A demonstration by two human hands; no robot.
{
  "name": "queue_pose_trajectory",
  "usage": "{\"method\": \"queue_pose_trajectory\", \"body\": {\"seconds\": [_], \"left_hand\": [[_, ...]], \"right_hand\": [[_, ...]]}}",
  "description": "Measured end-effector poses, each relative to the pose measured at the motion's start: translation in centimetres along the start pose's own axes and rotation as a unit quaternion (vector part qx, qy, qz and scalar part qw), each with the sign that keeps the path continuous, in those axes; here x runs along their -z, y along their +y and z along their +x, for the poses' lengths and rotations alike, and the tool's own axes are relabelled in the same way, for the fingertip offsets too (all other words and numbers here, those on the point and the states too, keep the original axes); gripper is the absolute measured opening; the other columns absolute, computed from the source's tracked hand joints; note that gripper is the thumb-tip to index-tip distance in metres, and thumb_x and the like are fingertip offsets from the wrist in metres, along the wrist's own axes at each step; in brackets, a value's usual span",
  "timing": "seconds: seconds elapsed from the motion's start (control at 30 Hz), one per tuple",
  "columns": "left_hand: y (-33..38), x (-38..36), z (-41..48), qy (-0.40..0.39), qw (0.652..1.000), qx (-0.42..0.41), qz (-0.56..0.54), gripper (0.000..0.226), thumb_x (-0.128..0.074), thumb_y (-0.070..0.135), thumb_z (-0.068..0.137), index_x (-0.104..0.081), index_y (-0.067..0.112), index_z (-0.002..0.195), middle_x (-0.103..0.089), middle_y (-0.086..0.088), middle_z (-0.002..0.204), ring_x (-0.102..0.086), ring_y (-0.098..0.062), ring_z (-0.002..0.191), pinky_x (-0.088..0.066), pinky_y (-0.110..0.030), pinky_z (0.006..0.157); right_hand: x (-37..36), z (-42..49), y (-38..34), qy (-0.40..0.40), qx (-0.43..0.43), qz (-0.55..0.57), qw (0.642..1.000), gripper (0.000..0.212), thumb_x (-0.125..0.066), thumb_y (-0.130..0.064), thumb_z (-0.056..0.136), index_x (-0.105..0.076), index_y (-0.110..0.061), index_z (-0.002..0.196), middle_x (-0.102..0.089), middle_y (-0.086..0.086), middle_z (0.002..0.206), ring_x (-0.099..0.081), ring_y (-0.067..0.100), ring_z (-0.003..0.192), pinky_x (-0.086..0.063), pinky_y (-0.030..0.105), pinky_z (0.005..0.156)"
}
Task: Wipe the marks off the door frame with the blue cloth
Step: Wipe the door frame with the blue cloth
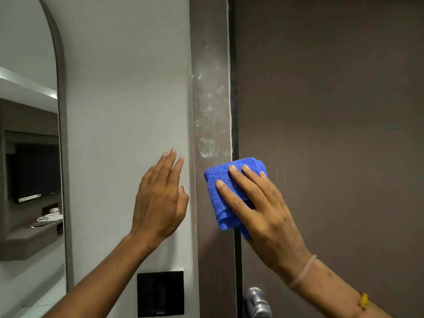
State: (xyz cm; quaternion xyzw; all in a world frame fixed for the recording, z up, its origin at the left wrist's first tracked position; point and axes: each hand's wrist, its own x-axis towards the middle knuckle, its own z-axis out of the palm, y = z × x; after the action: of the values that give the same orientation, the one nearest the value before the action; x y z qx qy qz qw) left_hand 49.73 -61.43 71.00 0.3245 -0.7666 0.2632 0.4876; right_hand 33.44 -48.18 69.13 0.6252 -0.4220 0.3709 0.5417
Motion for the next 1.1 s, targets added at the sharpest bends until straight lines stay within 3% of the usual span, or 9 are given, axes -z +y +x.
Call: {"method": "queue_pose_trajectory", "body": {"seconds": [0.13,0.2,0.27,0.4,0.5,0.77,0.97,1.1], "left_hand": [[-0.9,-1.5,2.4,-0.004,0.999,0.009,0.045,0.071,-0.039,0.030,0.087,-0.008,0.009,0.148,-0.006,-0.013,0.158,-0.006,-0.025,0.146,-0.016,-0.047,0.118],[-1.7,-2.0,3.3,0.002,0.998,0.018,0.064,0.072,-0.034,0.033,0.089,-0.001,0.010,0.148,0.000,-0.013,0.158,0.000,-0.024,0.146,-0.011,-0.047,0.119],[-2.2,-2.5,4.0,0.008,0.997,0.024,0.078,0.071,-0.028,0.036,0.089,0.002,0.010,0.148,0.002,-0.013,0.159,0.003,-0.023,0.146,-0.006,-0.047,0.119],[-3.1,-3.7,4.4,0.031,0.996,0.009,0.087,0.072,-0.026,0.039,0.087,0.000,0.010,0.148,0.000,-0.012,0.159,0.002,-0.022,0.147,-0.004,-0.048,0.119],[-3.5,-4.1,4.4,0.049,0.996,-0.004,0.081,0.073,-0.028,0.040,0.087,-0.003,0.011,0.148,-0.003,-0.012,0.159,0.000,-0.022,0.147,-0.005,-0.047,0.119],[-3.5,-4.3,4.2,0.068,0.994,-0.009,0.083,0.072,-0.027,0.041,0.088,-0.001,0.011,0.148,-0.001,-0.012,0.159,0.002,-0.023,0.146,-0.005,-0.048,0.119],[-3.7,-4.4,4.1,0.073,0.994,-0.014,0.085,0.071,-0.025,0.042,0.089,-0.001,0.010,0.148,-0.001,-0.012,0.159,0.002,-0.023,0.146,-0.004,-0.047,0.119],[-3.6,-4.4,4.2,0.072,0.994,-0.015,0.081,0.072,-0.027,0.042,0.089,-0.002,0.010,0.148,-0.003,-0.013,0.159,0.001,-0.024,0.146,-0.005,-0.048,0.119]], "right_hand": [[-2.2,1.5,0.4,-0.016,0.027,-0.047,0.998,0.046,-0.052,-0.005,0.085,-0.053,-0.014,0.129,-0.054,0.017,0.134,-0.050,0.036,0.124,-0.045,0.058,0.096],[-3.6,1.5,0.4,-0.069,0.032,-0.087,0.993,0.055,-0.065,-0.007,0.077,-0.053,-0.016,0.130,-0.053,0.015,0.136,-0.048,0.035,0.126,-0.044,0.057,0.098],[-4.9,0.9,0.5,-0.153,0.024,-0.112,0.982,0.071,-0.073,-0.025,0.070,-0.046,-0.018,0.136,-0.043,0.014,0.144,-0.037,0.035,0.133,-0.036,0.061,0.103],[-7.6,-1.1,0.2,-0.179,-0.017,-0.052,0.982,0.087,-0.047,-0.055,0.074,-0.016,-0.023,0.148,-0.008,0.009,0.159,-0.001,0.034,0.145,-0.007,0.067,0.110],[-8.8,-1.1,-0.4,-0.142,-0.063,-0.052,0.987,0.080,-0.034,-0.068,0.082,-0.013,-0.028,0.148,-0.003,0.009,0.157,0.003,0.039,0.144,-0.005,0.065,0.110],[-10.0,-0.6,-1.3,-0.104,-0.114,-0.099,0.983,0.055,-0.014,-0.057,0.095,-0.017,-0.034,0.145,-0.011,0.006,0.154,-0.001,0.038,0.142,-0.010,0.069,0.107],[-10.0,0.3,-1.4,-0.085,-0.117,-0.111,0.983,0.047,-0.019,-0.046,0.099,-0.025,-0.032,0.143,-0.017,0.010,0.154,-0.008,0.041,0.140,-0.021,0.072,0.104],[-10.1,3.3,-0.7,-0.061,-0.137,-0.097,0.984,0.051,-0.035,-0.041,0.094,-0.026,-0.030,0.143,-0.023,0.014,0.153,-0.008,0.043,0.140,-0.020,0.074,0.103]]}}
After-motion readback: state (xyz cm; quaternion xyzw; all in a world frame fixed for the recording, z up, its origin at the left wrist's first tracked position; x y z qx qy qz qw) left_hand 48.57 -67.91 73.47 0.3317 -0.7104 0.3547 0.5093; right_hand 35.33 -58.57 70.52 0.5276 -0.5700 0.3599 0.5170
